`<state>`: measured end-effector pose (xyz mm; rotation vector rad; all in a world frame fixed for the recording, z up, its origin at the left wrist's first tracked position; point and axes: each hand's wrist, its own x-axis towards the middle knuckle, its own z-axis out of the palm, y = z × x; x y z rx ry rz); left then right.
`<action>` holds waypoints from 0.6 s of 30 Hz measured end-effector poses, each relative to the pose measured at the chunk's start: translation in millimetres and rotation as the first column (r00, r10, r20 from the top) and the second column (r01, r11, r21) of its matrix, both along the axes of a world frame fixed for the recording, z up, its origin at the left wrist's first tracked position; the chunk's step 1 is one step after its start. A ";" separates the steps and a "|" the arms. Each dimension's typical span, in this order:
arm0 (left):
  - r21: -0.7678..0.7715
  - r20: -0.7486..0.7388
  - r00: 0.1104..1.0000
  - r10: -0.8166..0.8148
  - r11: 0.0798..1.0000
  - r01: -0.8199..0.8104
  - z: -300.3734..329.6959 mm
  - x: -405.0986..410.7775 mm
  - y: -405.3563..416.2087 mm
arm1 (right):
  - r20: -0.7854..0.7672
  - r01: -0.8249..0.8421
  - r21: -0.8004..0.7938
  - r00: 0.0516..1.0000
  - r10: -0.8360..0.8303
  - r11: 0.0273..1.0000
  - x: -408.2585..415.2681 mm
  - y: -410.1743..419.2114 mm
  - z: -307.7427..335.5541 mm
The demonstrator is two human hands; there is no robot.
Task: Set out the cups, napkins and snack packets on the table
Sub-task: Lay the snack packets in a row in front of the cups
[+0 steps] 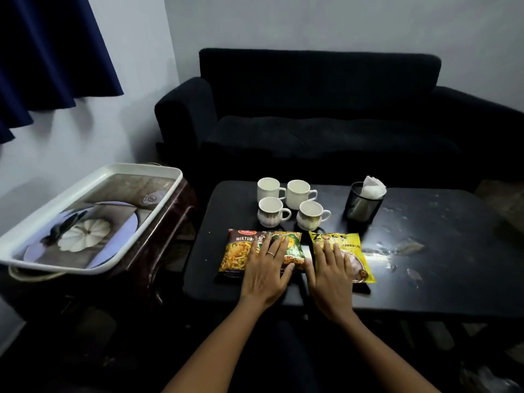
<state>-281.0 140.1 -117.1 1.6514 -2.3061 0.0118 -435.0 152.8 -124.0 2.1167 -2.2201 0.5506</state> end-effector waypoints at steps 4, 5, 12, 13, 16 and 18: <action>-0.057 -0.093 0.995 -0.044 0.998 0.039 -6.6 -1.3 -1.9 | -0.063 -0.003 -0.056 0.998 0.000 0.998 3.3 -0.1 -11.8; -0.068 -0.098 0.993 -0.069 0.996 0.063 -5.0 -1.1 -1.7 | -0.080 -0.008 -0.081 0.997 0.002 0.997 3.2 0.2 -11.0; -0.055 -0.097 0.993 -0.063 0.997 0.057 -26.9 -3.0 -8.0 | -0.082 0.021 -0.149 0.996 -0.034 0.989 0.2 -7.6 -25.0; -0.048 -0.095 0.994 -0.061 0.997 0.057 -30.6 -2.7 -9.4 | -0.088 0.004 -0.147 0.996 -0.018 0.989 -0.9 -9.3 -27.8; -0.046 -0.063 0.997 -0.052 0.998 0.049 -30.4 -2.5 -9.4 | -0.121 -0.030 -0.124 0.993 0.015 0.992 -2.9 -8.4 -26.3; -0.022 -0.042 0.998 -0.055 0.998 0.054 -25.5 -2.6 -8.0 | -0.126 -0.011 -0.103 0.992 -0.002 0.995 -2.8 -6.7 -22.5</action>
